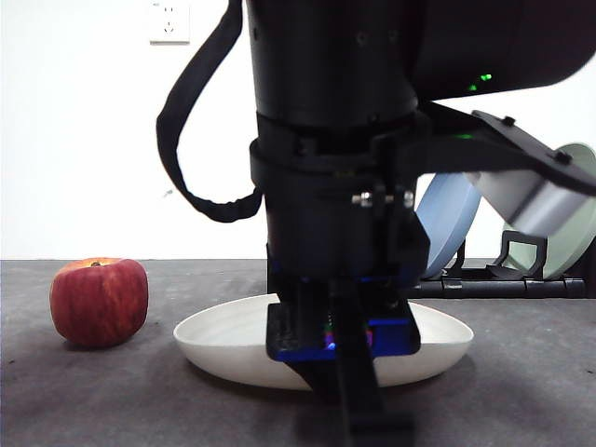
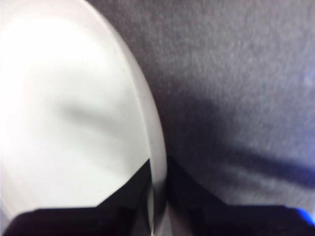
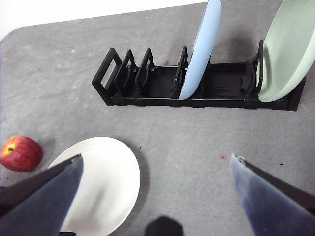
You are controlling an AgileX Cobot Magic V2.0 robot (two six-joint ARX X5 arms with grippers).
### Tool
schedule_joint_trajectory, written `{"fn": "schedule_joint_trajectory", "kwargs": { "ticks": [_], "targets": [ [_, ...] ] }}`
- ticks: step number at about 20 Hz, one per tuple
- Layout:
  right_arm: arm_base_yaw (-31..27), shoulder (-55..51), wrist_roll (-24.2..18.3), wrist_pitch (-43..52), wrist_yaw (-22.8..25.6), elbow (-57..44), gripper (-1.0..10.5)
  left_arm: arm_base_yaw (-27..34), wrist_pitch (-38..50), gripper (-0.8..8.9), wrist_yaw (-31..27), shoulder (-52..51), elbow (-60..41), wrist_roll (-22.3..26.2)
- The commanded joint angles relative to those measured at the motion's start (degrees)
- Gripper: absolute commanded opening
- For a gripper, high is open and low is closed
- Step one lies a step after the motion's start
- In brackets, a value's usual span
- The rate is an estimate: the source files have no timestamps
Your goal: Take the yellow plate from the plate rack,put the plate on the table,take the apple from the table,put the apple in the plate
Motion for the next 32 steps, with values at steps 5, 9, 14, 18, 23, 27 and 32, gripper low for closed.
{"fn": "schedule_joint_trajectory", "kwargs": {
  "ticks": [5,9,14,18,23,27,32],
  "targets": [
    [0.0,-0.09,0.24,0.02,-0.22,0.28,5.0,1.33,-3.23,2.21,12.44,1.27,-0.72,-4.42],
    [0.0,-0.09,0.22,-0.81,-0.22,0.28,5.0,1.57,-4.48,2.21,12.87,-1.22,0.15,-5.7],
    [0.0,-0.09,0.22,-1.03,-0.24,0.28,5.0,1.64,-8.09,2.21,13.03,-10.86,3.41,-8.41],
    [0.0,-0.07,0.22,-0.96,-0.28,0.28,5.0,3.34,-9.51,2.21,12.74,-23.71,3.91,-14.03],
    [0.02,0.15,0.26,0.2,-6.05,0.28,5.0,8.02,-10.19,2.17,10.62,-42.32,3.91,-21.99],
    [0.2,3.74,3.63,7.54,-15.89,0.31,5.0,10.93,-11.98,-0.03,4.72,-55.78,3.91,-26.53],
    [9.62,13.4,8.76,20.37,-18.29,1.81,5.1,10.99,-13.81,-0.08,-0.61,-65.88,3.91,-30.29]
  ]
}}
